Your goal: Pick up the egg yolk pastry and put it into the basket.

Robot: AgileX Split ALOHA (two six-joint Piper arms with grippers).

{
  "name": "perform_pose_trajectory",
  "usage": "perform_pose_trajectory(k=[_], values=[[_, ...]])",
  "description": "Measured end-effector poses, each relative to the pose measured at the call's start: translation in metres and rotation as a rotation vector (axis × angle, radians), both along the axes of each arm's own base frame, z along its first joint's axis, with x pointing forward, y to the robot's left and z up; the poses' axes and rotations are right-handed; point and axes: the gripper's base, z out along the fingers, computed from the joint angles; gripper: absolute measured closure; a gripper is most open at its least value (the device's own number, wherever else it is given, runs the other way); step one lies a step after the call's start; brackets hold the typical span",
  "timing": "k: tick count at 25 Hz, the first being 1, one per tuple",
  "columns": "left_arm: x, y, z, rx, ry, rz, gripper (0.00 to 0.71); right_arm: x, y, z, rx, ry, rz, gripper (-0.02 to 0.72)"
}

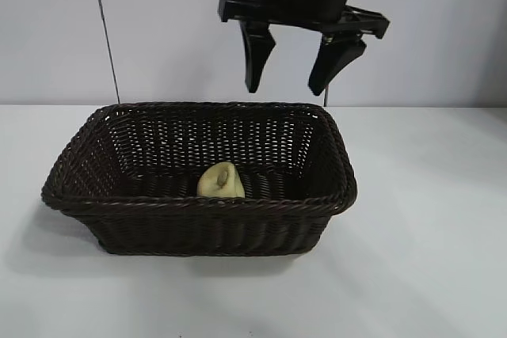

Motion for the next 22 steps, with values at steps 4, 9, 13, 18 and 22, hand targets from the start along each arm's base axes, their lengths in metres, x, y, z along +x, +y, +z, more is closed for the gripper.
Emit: perform_pose_trajectory(k=[4, 9, 13, 18, 22], values=[[0.000, 0.000, 0.000, 0.000, 0.000, 0.000, 0.139, 0.013, -0.041, 0.000, -0.037, 0.029, -0.082, 0.164], [0.000, 0.000, 0.000, 0.000, 0.000, 0.000, 0.139, 0.025, -0.096, -0.001, -0.136, 0.042, -0.177, 0.164], [0.000, 0.000, 0.000, 0.000, 0.000, 0.000, 0.139, 0.032, -0.136, -0.001, -0.208, 0.035, -0.232, 0.164], [0.000, 0.000, 0.000, 0.000, 0.000, 0.000, 0.139, 0.034, -0.173, -0.001, -0.225, 0.047, -0.294, 0.164], [0.000, 0.000, 0.000, 0.000, 0.000, 0.000, 0.139, 0.034, -0.185, -0.001, -0.230, 0.050, -0.300, 0.164]])
